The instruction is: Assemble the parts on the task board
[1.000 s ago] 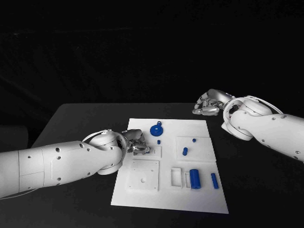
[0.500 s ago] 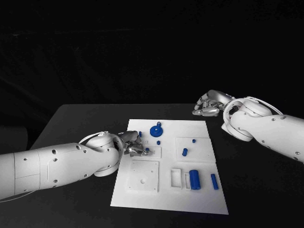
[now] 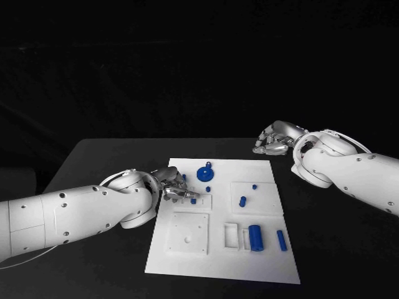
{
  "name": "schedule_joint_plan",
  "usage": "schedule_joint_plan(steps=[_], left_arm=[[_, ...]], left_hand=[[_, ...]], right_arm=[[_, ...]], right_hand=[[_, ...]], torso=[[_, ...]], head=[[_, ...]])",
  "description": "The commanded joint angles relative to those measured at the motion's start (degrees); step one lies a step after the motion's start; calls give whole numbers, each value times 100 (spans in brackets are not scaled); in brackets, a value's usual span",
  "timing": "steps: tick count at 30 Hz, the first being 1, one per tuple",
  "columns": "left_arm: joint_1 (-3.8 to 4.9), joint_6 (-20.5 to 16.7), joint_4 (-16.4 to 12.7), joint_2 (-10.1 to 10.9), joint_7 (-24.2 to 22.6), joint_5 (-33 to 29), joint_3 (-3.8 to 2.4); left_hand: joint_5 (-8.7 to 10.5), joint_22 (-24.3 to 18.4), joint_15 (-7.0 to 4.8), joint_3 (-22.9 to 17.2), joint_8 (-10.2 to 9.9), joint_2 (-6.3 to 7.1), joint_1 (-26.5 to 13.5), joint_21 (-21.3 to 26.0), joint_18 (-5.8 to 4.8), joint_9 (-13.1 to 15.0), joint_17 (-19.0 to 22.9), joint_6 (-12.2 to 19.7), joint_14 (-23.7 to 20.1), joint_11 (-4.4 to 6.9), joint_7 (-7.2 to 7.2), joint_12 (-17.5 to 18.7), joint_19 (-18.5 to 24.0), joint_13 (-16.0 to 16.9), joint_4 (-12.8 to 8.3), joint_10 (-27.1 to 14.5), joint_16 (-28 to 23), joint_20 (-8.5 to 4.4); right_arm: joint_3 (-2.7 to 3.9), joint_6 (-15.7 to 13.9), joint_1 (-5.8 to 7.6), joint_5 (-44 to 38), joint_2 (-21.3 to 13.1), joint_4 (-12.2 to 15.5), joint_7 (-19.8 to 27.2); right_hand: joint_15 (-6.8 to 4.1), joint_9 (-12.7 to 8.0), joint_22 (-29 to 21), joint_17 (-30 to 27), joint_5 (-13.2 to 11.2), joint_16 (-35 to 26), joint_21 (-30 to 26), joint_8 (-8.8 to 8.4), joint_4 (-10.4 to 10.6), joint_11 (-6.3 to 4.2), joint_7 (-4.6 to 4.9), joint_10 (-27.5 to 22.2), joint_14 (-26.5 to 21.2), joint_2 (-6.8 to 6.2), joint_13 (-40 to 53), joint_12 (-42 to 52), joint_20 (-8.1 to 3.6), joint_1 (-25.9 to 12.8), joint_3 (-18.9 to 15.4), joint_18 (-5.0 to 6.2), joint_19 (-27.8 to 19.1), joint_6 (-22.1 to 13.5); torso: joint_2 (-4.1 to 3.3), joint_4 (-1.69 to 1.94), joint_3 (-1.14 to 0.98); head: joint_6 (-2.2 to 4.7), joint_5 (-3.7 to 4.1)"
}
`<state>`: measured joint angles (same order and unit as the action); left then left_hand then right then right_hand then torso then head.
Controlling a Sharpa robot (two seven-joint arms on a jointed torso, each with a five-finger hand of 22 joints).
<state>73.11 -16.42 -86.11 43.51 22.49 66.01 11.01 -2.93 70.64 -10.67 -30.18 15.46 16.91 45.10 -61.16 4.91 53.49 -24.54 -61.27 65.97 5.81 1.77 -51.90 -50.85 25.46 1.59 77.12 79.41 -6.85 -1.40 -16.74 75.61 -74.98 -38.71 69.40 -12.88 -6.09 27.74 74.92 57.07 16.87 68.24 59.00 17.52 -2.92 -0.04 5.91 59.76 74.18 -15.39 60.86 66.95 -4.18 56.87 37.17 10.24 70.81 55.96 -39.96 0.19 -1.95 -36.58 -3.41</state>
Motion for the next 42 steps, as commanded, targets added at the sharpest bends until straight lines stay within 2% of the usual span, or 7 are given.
schedule_joint_plan(steps=[1,8,11,12,17,25,42], left_arm=[[2,-50,-12,28,-205,-696,-99],[114,202,244,34,-175,-1036,-245],[175,538,479,-33,-99,-1061,-306],[210,636,617,-83,-96,-1136,-310],[272,779,1002,-226,-60,-1190,-316],[353,1044,1488,-480,21,-1189,-333],[359,1599,2109,-873,120,-1055,-331]], left_hand=[[2,-16,76,52,-167,-2,80,57,-86,-129,18,162,-26,-191,76,59,57,-19,-4,-189,-49,-702],[-12,-33,106,6,-244,-74,206,111,-112,-244,34,139,-39,-220,102,117,59,-31,87,-218,-96,-691],[-303,-28,116,-105,-257,-245,517,120,-131,-281,43,111,-49,-227,113,149,55,-36,-20,-233,-125,-684],[-672,-21,151,-73,-291,-439,775,143,-169,-311,65,146,-96,-272,136,208,98,-53,-257,-288,-184,-657],[-834,-37,176,122,-324,-692,900,220,-211,-375,96,142,-104,-277,163,303,124,-78,-526,-307,-274,-638],[-757,-57,180,231,-335,-718,665,286,-228,-422,104,124,-88,-279,162,354,107,-86,-395,-297,-317,-639],[-528,-18,172,255,-310,-717,339,346,-232,-467,71,68,-102,-269,148,387,118,-56,69,-294,-319,-670]], right_arm=[[3,29,-9,-16,-4,-6,24],[3,24,-13,27,0,-43,35],[3,16,-13,43,0,-61,41],[3,22,-13,46,2,-71,41],[3,24,-13,51,9,-77,42],[3,26,-14,52,16,-78,38],[3,17,-13,51,25,-52,33]], right_hand=[[-24,9,53,6,20,-29,-28,-40,7,-5,42,-24,-27,5,-7,4,-4,-50,-38,476,-30,-1],[-24,8,53,6,22,-30,-29,-42,6,-5,43,-25,-27,6,-8,4,-5,-50,-38,476,-30,-5],[-21,3,54,7,28,-32,-32,-58,-1,0,48,-27,-27,7,-10,5,-7,-45,-40,476,-30,-32],[-19,1,54,8,29,-33,-33,-62,-3,1,50,-27,-27,8,-10,5,-8,-44,-39,476,-30,-39],[-18,1,54,8,30,-33,-34,-64,-4,2,51,-27,-27,11,-10,5,-9,-42,-39,476,-30,-43],[-17,1,54,9,35,-34,-35,-66,-8,4,52,-27,-26,15,-11,6,-10,-38,-38,476,-29,-47],[-14,2,55,10,40,-35,-37,-66,-12,6,54,-27,-26,17,-12,7,-11,-35,-39,476,-28,-48]], torso=[[3,-4,-1],[0,-4,-6],[-1,-8,-6],[-1,-8,-7],[-6,-13,-11],[-9,-20,-13],[-7,-7,-10]], head=[[28,-8],[90,-21],[109,-31],[120,-33],[164,-43],[191,-43],[163,-33]])
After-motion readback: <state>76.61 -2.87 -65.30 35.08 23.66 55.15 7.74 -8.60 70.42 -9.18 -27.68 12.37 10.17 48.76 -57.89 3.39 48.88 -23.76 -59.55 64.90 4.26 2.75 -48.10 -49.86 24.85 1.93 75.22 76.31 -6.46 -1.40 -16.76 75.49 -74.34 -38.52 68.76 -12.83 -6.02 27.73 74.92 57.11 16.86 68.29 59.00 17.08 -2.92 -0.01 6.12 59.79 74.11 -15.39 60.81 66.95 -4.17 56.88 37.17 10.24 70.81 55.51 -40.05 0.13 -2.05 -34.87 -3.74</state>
